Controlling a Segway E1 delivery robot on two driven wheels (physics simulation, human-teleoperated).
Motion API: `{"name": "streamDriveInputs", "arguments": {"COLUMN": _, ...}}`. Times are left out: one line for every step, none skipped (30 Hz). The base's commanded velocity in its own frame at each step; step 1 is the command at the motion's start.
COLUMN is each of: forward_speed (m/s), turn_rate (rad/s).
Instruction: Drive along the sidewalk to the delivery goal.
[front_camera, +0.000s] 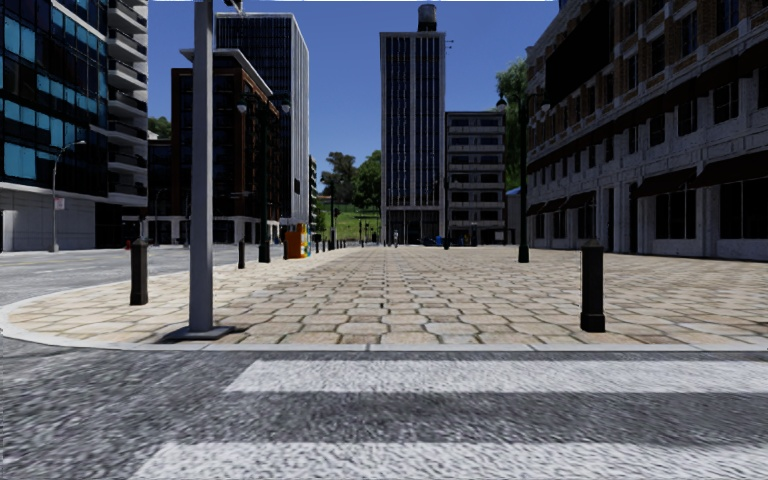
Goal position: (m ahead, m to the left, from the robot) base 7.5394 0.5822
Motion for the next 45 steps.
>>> {"name": "streamDriveInputs", "arguments": {"forward_speed": 2.00, "turn_rate": 0.00}}
{"name": "streamDriveInputs", "arguments": {"forward_speed": 2.00, "turn_rate": 0.00}}
{"name": "streamDriveInputs", "arguments": {"forward_speed": 2.00, "turn_rate": 0.00}}
{"name": "streamDriveInputs", "arguments": {"forward_speed": 2.00, "turn_rate": 0.00}}
{"name": "streamDriveInputs", "arguments": {"forward_speed": 2.00, "turn_rate": 0.00}}
{"name": "streamDriveInputs", "arguments": {"forward_speed": 2.00, "turn_rate": 0.00}}
{"name": "streamDriveInputs", "arguments": {"forward_speed": 2.00, "turn_rate": 0.00}}
{"name": "streamDriveInputs", "arguments": {"forward_speed": 2.00, "turn_rate": 0.00}}
{"name": "streamDriveInputs", "arguments": {"forward_speed": 2.00, "turn_rate": 0.00}}
{"name": "streamDriveInputs", "arguments": {"forward_speed": 2.00, "turn_rate": 0.00}}
{"name": "streamDriveInputs", "arguments": {"forward_speed": 2.00, "turn_rate": 0.00}}
{"name": "streamDriveInputs", "arguments": {"forward_speed": 2.00, "turn_rate": 0.00}}
{"name": "streamDriveInputs", "arguments": {"forward_speed": 2.00, "turn_rate": 0.00}}
{"name": "streamDriveInputs", "arguments": {"forward_speed": 2.00, "turn_rate": 0.00}}
{"name": "streamDriveInputs", "arguments": {"forward_speed": 2.00, "turn_rate": 0.00}}
{"name": "streamDriveInputs", "arguments": {"forward_speed": 2.00, "turn_rate": 0.00}}
{"name": "streamDriveInputs", "arguments": {"forward_speed": 2.00, "turn_rate": 0.00}}
{"name": "streamDriveInputs", "arguments": {"forward_speed": 2.00, "turn_rate": 0.00}}
{"name": "streamDriveInputs", "arguments": {"forward_speed": 2.00, "turn_rate": 0.00}}
{"name": "streamDriveInputs", "arguments": {"forward_speed": 2.00, "turn_rate": 0.00}}
{"name": "streamDriveInputs", "arguments": {"forward_speed": 2.00, "turn_rate": 0.00}}
{"name": "streamDriveInputs", "arguments": {"forward_speed": 2.00, "turn_rate": 0.00}}
{"name": "streamDriveInputs", "arguments": {"forward_speed": 2.00, "turn_rate": 0.00}}
{"name": "streamDriveInputs", "arguments": {"forward_speed": 2.00, "turn_rate": 0.00}}
{"name": "streamDriveInputs", "arguments": {"forward_speed": 2.00, "turn_rate": 0.00}}
{"name": "streamDriveInputs", "arguments": {"forward_speed": 2.00, "turn_rate": 0.00}}
{"name": "streamDriveInputs", "arguments": {"forward_speed": 2.00, "turn_rate": 0.00}}
{"name": "streamDriveInputs", "arguments": {"forward_speed": 2.00, "turn_rate": 0.00}}
{"name": "streamDriveInputs", "arguments": {"forward_speed": 2.00, "turn_rate": 0.00}}
{"name": "streamDriveInputs", "arguments": {"forward_speed": 1.70, "turn_rate": 0.00}}
{"name": "streamDriveInputs", "arguments": {"forward_speed": 1.58, "turn_rate": 0.00}}
{"name": "streamDriveInputs", "arguments": {"forward_speed": 1.58, "turn_rate": 0.00}}
{"name": "streamDriveInputs", "arguments": {"forward_speed": 1.49, "turn_rate": 0.00}}
{"name": "streamDriveInputs", "arguments": {"forward_speed": 1.35, "turn_rate": 0.00}}
{"name": "streamDriveInputs", "arguments": {"forward_speed": 1.25, "turn_rate": 0.00}}
{"name": "streamDriveInputs", "arguments": {"forward_speed": 1.25, "turn_rate": 0.00}}
{"name": "streamDriveInputs", "arguments": {"forward_speed": 1.11, "turn_rate": 0.00}}
{"name": "streamDriveInputs", "arguments": {"forward_speed": 1.03, "turn_rate": 0.00}}
{"name": "streamDriveInputs", "arguments": {"forward_speed": 1.00, "turn_rate": 0.00}}
{"name": "streamDriveInputs", "arguments": {"forward_speed": 0.99, "turn_rate": 0.00}}
{"name": "streamDriveInputs", "arguments": {"forward_speed": 0.99, "turn_rate": 0.00}}
{"name": "streamDriveInputs", "arguments": {"forward_speed": 0.99, "turn_rate": 0.00}}
{"name": "streamDriveInputs", "arguments": {"forward_speed": 0.99, "turn_rate": 0.00}}
{"name": "streamDriveInputs", "arguments": {"forward_speed": 0.99, "turn_rate": 0.00}}
{"name": "streamDriveInputs", "arguments": {"forward_speed": 0.99, "turn_rate": 0.00}}
